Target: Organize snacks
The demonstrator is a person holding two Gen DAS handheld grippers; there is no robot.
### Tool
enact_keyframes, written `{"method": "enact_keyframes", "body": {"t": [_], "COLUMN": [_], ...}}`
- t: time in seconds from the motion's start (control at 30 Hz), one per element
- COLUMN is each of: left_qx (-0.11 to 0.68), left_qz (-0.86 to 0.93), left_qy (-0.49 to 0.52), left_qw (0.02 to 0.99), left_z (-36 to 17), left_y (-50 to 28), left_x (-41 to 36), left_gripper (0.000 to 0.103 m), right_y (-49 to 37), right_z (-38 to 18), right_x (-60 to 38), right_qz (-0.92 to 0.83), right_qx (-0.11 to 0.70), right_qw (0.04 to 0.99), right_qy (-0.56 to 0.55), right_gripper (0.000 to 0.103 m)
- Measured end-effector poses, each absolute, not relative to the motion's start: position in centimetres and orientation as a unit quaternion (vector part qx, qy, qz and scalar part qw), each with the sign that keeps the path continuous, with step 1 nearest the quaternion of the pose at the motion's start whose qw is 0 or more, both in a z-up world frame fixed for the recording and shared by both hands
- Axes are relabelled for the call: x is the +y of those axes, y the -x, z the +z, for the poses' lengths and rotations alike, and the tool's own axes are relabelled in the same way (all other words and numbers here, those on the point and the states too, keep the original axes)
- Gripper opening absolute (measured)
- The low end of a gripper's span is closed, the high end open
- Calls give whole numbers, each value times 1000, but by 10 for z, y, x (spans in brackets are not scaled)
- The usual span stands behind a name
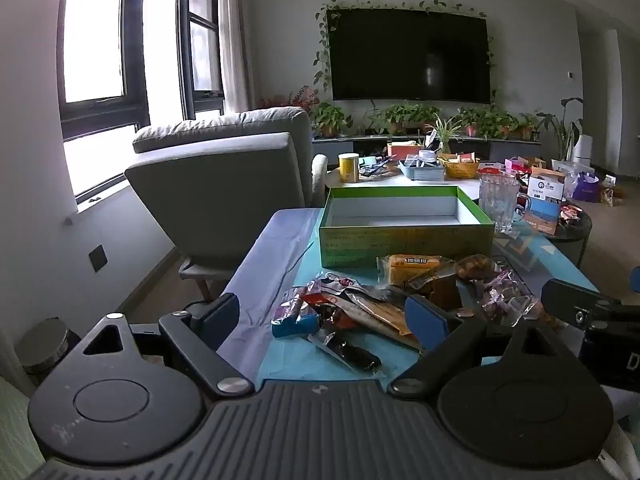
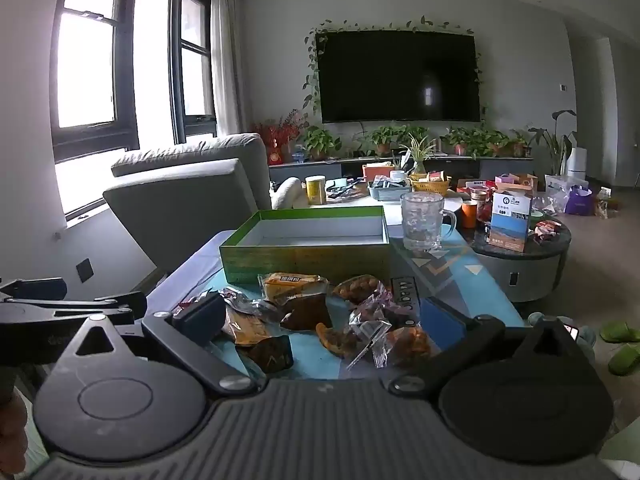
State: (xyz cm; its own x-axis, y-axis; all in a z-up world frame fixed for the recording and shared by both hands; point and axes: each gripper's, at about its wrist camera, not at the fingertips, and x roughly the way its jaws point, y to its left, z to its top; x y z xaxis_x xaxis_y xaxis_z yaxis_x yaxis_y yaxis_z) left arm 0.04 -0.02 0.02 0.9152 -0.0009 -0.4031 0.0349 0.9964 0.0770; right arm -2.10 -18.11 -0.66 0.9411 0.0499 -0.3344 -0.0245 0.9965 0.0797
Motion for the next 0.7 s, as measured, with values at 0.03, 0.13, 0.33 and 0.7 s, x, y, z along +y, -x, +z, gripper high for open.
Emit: {"method": "enact_keyframes", "body": {"t": [0.03,0.13,0.33,0.7], "left_qx": [205,204,207,216], "left_qz": [-11,-13,-11,-5], "left_qy": [-40,-36,-36,-42], "left_qw": [978,978,978,976], "left_z": [0,-5,-7,-12], "left_y": [0,3,3,-1], "left_x": [0,2,4,0], "left_gripper": [89,89,89,89], "right_y": [20,20,16,18], "right_z": [-7,-8,-13,-15], "right_x": [-181,-180,-179,-180], "right_qz": [18,17,15,10], "right_qx": [172,172,178,186], "right_qw": [984,984,983,982], "right_qy": [-36,-38,-38,-43], "right_gripper": [76,76,76,76]}}
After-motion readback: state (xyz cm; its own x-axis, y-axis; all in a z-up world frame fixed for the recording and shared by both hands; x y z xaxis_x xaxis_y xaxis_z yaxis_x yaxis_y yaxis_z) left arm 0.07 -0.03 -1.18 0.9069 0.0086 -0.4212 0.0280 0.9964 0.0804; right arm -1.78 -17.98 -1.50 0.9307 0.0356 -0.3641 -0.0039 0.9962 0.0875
